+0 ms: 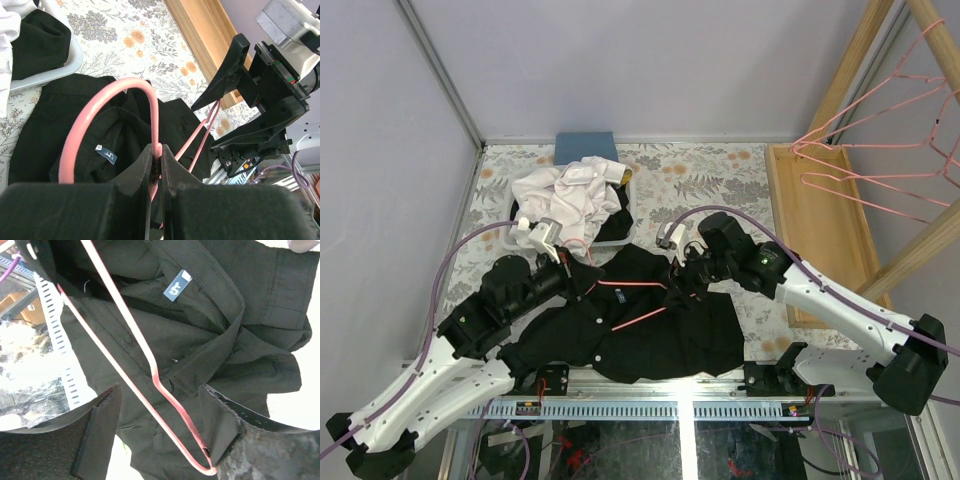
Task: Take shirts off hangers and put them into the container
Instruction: Remove the shirt from the hanger.
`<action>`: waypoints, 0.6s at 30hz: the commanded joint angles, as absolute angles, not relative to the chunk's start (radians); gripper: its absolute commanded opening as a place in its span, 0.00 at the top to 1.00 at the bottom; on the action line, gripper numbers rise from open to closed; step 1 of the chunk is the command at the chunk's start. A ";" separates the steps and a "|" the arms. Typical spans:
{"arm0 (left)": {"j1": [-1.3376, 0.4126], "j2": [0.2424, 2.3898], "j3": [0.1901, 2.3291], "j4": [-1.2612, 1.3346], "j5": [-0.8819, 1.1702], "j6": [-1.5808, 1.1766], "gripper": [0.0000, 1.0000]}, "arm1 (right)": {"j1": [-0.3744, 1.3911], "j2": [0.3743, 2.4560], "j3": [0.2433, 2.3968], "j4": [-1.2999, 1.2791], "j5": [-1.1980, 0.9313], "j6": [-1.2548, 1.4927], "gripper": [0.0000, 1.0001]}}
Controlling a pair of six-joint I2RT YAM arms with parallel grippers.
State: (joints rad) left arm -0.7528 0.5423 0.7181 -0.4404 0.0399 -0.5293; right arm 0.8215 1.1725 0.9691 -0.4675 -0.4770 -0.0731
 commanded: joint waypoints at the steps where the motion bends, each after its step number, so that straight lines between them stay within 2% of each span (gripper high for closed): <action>1: -0.756 0.496 0.739 -0.433 -0.005 -0.502 1.00 | 0.819 1.126 1.009 -0.550 -0.553 -0.120 0.36; 5: -0.757 0.458 0.740 -0.456 -0.043 -0.502 1.00 | 0.818 1.101 1.010 -0.568 -0.596 -0.117 0.51; 10: -0.756 0.401 0.728 -0.454 -0.101 -0.504 1.00 | 0.818 1.072 1.030 -0.601 -0.604 -0.114 0.58; 12: -0.757 0.376 0.723 -0.452 -0.125 -0.510 1.00 | 0.817 1.057 1.038 -0.604 -0.604 -0.115 0.65; 14: -0.756 0.354 0.716 -0.454 -0.141 -0.512 1.00 | 0.818 1.043 1.046 -0.609 -0.621 -0.116 0.66; 16: -0.755 0.340 0.714 -0.450 -0.124 -0.500 1.00 | 0.818 1.026 1.055 -0.609 -0.632 -0.118 0.62; 18: -0.757 0.341 0.717 -0.460 -0.124 -0.496 1.00 | 0.818 1.006 1.060 -0.590 -0.658 -0.109 0.66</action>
